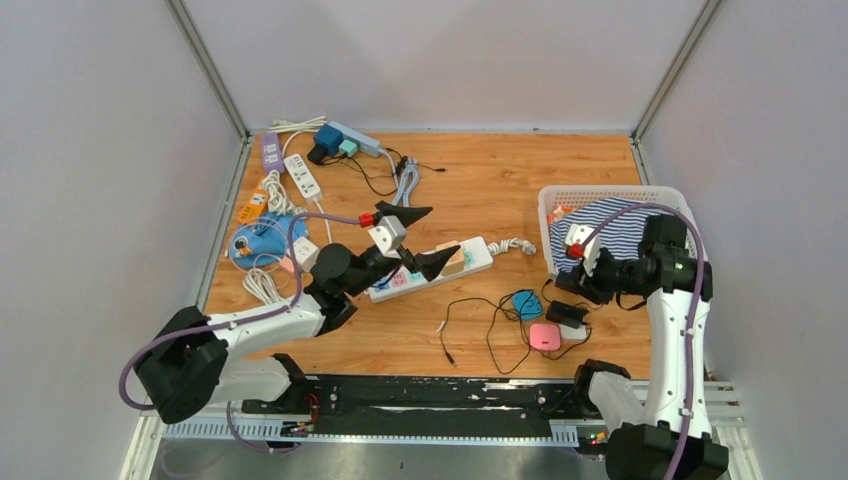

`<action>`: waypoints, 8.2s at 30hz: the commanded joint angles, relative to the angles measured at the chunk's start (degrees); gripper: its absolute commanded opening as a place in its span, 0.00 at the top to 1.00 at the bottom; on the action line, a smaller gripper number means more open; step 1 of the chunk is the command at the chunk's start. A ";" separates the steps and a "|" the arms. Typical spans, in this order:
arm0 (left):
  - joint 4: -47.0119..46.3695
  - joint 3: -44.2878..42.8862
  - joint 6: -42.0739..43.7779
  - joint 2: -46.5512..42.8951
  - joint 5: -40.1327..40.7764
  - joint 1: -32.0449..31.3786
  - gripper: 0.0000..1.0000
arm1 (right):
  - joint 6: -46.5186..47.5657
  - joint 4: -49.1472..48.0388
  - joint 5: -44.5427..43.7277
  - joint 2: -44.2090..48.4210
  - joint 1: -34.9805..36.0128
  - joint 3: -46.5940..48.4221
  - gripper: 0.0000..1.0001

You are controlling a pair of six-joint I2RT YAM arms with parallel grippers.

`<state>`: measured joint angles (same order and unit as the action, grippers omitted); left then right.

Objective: Pull the plug off the socket
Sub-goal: Place the plug at the center of the board, then remove the plug from the socket.

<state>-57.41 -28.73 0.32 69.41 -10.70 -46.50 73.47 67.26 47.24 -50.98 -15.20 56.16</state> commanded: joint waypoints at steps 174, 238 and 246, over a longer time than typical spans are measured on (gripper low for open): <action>23.65 -5.30 9.78 11.65 -7.13 4.85 0.00 | -32.65 -23.52 11.66 -47.13 30.10 22.22 0.51; 33.06 1.12 -7.16 -5.89 3.51 11.79 0.00 | -9.32 -26.80 0.81 -38.95 43.26 19.35 0.27; 33.06 0.96 -5.58 -2.02 7.94 11.85 0.00 | -11.40 -27.74 -5.32 -45.20 47.92 20.22 0.26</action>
<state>-23.94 -27.68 -6.98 66.08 -6.63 -35.05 64.82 40.45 46.44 -93.65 30.74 76.23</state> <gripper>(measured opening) 0.997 0.738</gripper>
